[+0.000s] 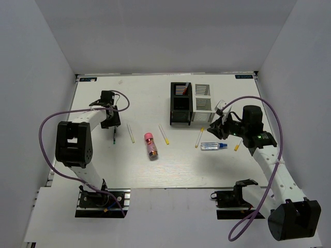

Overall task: Sort the stationery into containers
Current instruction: Pick up the pen from the center of the board.

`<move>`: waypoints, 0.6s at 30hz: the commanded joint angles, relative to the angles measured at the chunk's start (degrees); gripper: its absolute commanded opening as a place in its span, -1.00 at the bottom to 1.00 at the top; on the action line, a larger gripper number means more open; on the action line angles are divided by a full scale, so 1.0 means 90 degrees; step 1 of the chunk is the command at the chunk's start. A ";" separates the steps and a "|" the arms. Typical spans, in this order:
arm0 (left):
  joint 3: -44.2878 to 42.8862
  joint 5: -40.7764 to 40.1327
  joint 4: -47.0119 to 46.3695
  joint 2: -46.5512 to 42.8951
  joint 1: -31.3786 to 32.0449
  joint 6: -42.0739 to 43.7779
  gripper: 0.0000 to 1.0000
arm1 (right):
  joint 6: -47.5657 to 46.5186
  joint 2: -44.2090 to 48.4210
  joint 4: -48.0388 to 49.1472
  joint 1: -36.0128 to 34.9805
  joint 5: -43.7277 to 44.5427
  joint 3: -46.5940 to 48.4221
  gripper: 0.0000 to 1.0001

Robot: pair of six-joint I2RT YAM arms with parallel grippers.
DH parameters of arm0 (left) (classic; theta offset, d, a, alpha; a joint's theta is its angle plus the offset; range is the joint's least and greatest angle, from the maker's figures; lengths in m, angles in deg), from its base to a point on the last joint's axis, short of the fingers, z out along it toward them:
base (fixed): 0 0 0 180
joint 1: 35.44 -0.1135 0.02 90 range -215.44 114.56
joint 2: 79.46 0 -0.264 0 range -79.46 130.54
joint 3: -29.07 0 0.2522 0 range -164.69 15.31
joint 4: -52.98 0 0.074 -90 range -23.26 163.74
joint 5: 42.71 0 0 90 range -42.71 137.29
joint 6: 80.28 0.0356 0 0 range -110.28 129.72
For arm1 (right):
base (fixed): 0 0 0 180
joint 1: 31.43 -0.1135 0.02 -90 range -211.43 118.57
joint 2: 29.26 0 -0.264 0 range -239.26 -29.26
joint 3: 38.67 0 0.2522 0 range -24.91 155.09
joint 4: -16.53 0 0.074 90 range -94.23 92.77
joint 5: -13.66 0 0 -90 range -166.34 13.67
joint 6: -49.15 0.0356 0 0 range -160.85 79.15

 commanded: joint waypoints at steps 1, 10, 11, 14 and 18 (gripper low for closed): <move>-0.0217 0.0344 0.0164 0.0085 -0.0052 0.0207 0.17 | 0.0116 0.0048 0.0268 0.0011 -0.0049 -0.0046 -0.28; -0.0275 0.0754 0.0290 0.0447 -0.0052 0.0402 0.01 | 0.0117 0.0058 0.0307 0.0021 -0.0078 -0.0085 -0.28; -0.0333 0.0696 0.0291 0.0506 -0.0052 0.0402 -0.02 | 0.0097 0.0096 0.0317 0.0030 -0.0088 -0.0105 -0.28; -0.0392 0.0520 0.0291 0.0575 -0.0052 0.0402 -0.19 | 0.0116 0.0116 0.0307 0.0030 -0.0088 -0.0115 -0.28; -0.0393 0.0266 0.0427 0.0643 -0.0052 0.0402 -0.54 | 0.0097 0.0145 0.0287 0.0059 -0.0107 -0.0144 -0.28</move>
